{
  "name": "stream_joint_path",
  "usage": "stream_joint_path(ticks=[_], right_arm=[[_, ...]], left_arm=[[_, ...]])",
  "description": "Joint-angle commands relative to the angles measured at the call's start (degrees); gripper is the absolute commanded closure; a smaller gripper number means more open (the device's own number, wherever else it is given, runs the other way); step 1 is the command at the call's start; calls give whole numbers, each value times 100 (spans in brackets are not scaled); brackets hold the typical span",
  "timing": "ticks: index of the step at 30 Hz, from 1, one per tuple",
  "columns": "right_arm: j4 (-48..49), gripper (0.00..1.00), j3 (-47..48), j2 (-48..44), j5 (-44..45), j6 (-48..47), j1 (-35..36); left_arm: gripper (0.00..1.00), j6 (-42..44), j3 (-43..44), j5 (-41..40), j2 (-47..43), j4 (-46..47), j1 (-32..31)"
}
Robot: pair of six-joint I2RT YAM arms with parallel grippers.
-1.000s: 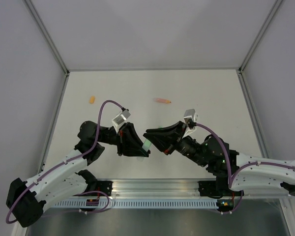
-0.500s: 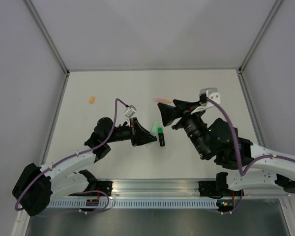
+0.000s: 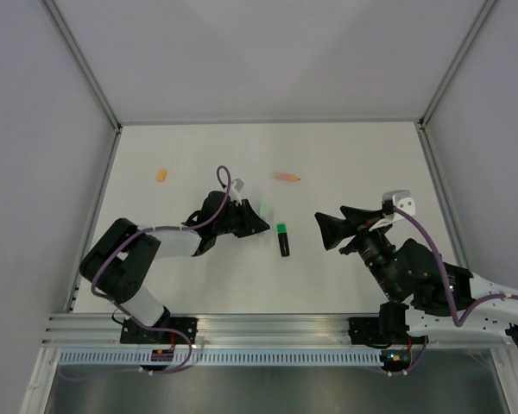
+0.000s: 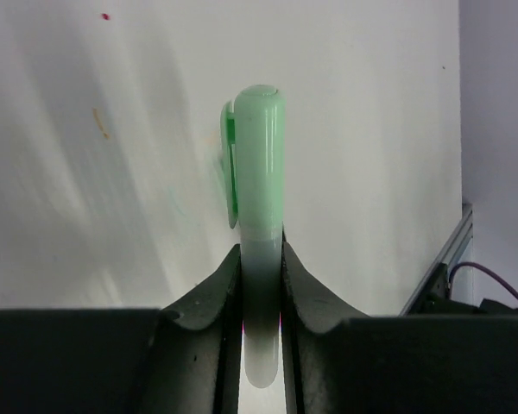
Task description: Insert the pens into the pen caps
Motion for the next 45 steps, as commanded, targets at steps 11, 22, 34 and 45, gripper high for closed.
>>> stream_joint_path(ticks=[11,22,34,45], right_arm=[[-74,28,258,51,-271,90,1],[49,28,118,95,-402,143,10],[647,28,-357,342,-1018,-15,1],[708,28,-594,-203,-807,-340,10]], left_arm=[[62,-684,242,-160,799,-162,159],[46,-421,109,-906,-598,-1269,150],[43,1293,3175,-1711,102,-4002,2011],[42,4378,4871,48,1675,-3916,1943]])
